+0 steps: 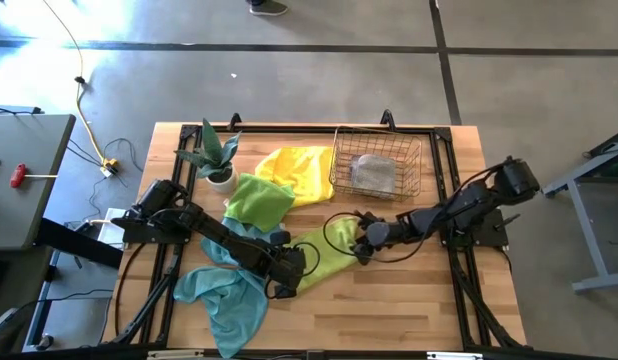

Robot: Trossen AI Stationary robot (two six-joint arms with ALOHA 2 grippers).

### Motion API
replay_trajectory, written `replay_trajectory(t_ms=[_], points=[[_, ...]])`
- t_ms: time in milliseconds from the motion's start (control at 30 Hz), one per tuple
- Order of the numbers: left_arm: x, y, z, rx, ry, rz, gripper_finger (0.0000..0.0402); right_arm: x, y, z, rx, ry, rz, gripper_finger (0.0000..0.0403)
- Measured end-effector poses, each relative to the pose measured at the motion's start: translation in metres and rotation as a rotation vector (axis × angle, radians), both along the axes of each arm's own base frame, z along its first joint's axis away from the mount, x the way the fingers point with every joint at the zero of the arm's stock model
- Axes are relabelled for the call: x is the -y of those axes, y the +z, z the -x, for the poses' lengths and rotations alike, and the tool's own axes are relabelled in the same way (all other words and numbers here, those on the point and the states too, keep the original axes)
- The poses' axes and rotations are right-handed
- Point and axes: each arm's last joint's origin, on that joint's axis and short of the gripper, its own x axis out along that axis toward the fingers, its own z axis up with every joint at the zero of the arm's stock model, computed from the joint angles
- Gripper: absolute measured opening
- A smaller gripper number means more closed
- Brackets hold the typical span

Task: Fold microfiber towels
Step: Fold the light green microfiber towel

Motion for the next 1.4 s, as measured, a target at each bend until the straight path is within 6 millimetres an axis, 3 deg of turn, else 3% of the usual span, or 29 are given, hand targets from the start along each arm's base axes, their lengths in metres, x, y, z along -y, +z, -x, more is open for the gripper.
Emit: replay_trajectory(t_ms=[233,567,767,1100,1233,1400], points=[[0.000,0.000,0.000,0.001,0.006,0.007,0.0115,0.012,0.012,0.013,-0.066,-0.052,0.041,0.0186],[0.000,0.000,0.000,0.001,0.005,0.006,0.0115,0.016,0.009,0.019,-0.125,-0.109,0.116,0.0189],[0.001,0.000,0.000,0.001,0.005,0.006,0.0115,0.011,0.010,0.017,-0.094,-0.125,0.075,0.0188],[0.001,0.000,0.000,0.003,0.005,0.007,0.0115,-0.001,-0.006,0.014,-0.122,-0.140,0.100,0.0188],[0.001,0.000,0.000,0.003,0.005,0.007,0.0115,-0.004,-0.006,0.012,-0.092,-0.120,0.106,0.0173],[0.001,0.000,0.000,0.003,0.005,0.007,0.0115,-0.006,-0.006,0.012,-0.089,-0.080,0.129,0.0127]])
